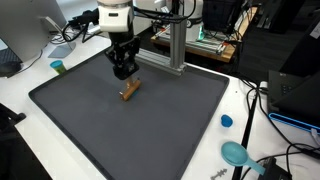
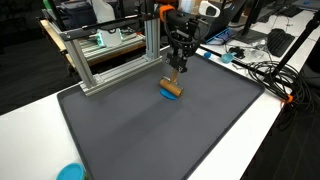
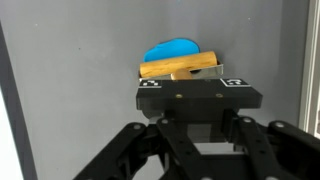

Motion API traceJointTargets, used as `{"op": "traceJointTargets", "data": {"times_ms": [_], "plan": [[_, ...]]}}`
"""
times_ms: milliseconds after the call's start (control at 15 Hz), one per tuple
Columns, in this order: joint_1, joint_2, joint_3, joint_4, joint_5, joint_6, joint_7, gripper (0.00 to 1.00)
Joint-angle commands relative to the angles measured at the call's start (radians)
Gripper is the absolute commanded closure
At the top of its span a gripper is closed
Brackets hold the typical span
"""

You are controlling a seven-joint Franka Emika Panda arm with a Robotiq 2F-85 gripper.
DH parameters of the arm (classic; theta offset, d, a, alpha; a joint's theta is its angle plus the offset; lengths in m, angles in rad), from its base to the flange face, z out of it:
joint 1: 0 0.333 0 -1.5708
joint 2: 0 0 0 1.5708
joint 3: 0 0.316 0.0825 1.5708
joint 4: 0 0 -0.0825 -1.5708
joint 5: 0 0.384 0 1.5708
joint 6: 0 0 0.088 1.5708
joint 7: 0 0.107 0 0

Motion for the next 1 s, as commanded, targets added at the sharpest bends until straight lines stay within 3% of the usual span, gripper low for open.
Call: {"op": "traceJointTargets", "data": {"times_ms": [0, 933], "plan": [[0.004, 0.041, -0.006, -0.017, -0.035, 0.009, 0.048, 0.78], [0.000, 0.062, -0.029, -0.004, -0.105, -0.027, 0.177, 0.78]]}}
